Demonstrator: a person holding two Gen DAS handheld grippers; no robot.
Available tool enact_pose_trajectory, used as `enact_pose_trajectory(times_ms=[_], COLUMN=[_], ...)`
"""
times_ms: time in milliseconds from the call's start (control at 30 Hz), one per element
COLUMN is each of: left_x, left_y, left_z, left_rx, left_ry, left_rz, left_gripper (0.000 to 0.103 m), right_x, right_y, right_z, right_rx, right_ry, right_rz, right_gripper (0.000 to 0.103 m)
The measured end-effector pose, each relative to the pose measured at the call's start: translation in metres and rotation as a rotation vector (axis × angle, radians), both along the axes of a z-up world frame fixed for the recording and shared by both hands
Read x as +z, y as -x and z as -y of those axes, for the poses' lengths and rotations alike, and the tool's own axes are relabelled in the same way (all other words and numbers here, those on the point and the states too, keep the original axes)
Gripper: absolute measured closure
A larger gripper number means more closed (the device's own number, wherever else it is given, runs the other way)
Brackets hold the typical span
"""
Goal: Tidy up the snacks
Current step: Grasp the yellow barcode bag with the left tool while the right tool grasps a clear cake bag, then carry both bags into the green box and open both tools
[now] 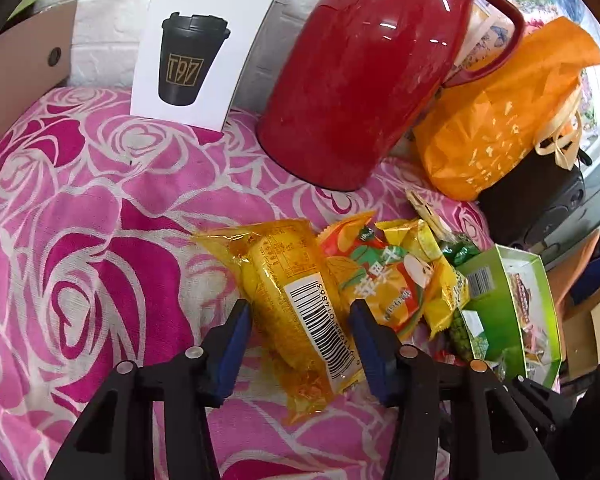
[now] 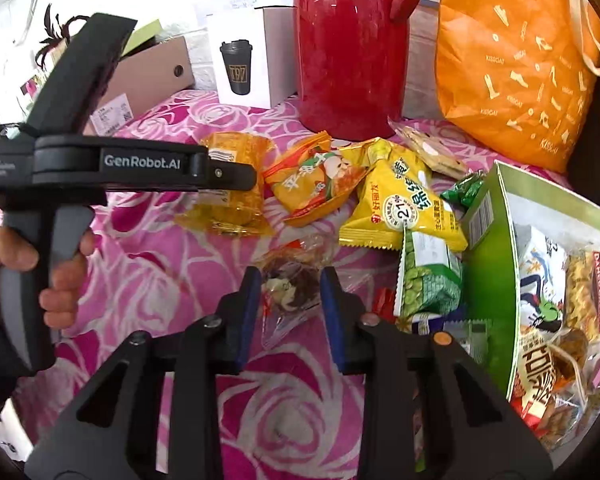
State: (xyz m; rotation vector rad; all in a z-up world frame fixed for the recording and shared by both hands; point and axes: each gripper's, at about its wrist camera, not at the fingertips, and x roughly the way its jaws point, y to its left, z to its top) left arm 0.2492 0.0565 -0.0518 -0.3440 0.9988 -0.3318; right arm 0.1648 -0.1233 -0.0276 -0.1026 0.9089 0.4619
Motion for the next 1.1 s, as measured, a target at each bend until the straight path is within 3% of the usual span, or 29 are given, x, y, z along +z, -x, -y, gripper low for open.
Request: enact_pose_trajectory(times_ms=[100,200,367,500,733,767,800,933,1100], left_x=[0.004,0.011,0.016,0.009,-0.006,-0.007,-0.006,0.01,0.052], left_y=[0.009,0.023,0.04,0.039,0.033,0.034,0.036,0.049,0.071], left_z=[-0.001,-0.006,-0.017,-0.02,-0.02,-0.02,-0.021,-0.021,-0.011], left_rx=[-0.043,-0.066,-0.067,-0.041,-0.019,-0.02,-0.022,-0.018,-0.026], left_ry=[0.0,-0.02,-0.057,-0.083,-0.07,-0.065,-0.055,-0.067,-0.072], left_rz=[-0.006,0.0,-0.004,-0.029,-0.055,-0.056,-0.058,-0.021,0.07], left_gripper=[0.06,0.063,0.061,0.049,0.05,0.06,0.06,0.061,0.061], right_x=[0.008,0.013,-0.011,-0.02,-0.024,-0.025,-0.024,-0.004,0.037], right_y=[0.0,-0.006,-0.018,-0.008,-0.002,-0.002,0.0,0.011,0.031], right_z=[0.001,-0.002,-0.016,-0.019,-0.012,-0.014,-0.014,-0.009,0.003], right_rx=[0.002,-0.012,0.04,0.056,0.043,0.043,0.043,0.034,0.015], right_ry=[-0.01,0.006,0.046,0.039,0.029,0.035,0.038,-0.008,-0.075], right_rz=[0.024,0.064,-0.025,-0.063,-0.086,-0.085,-0.082,-0.035,0.064], right_gripper=[0.067,0.026,0.025,0.037,0.04,0.041,0.042,0.044,0.044])
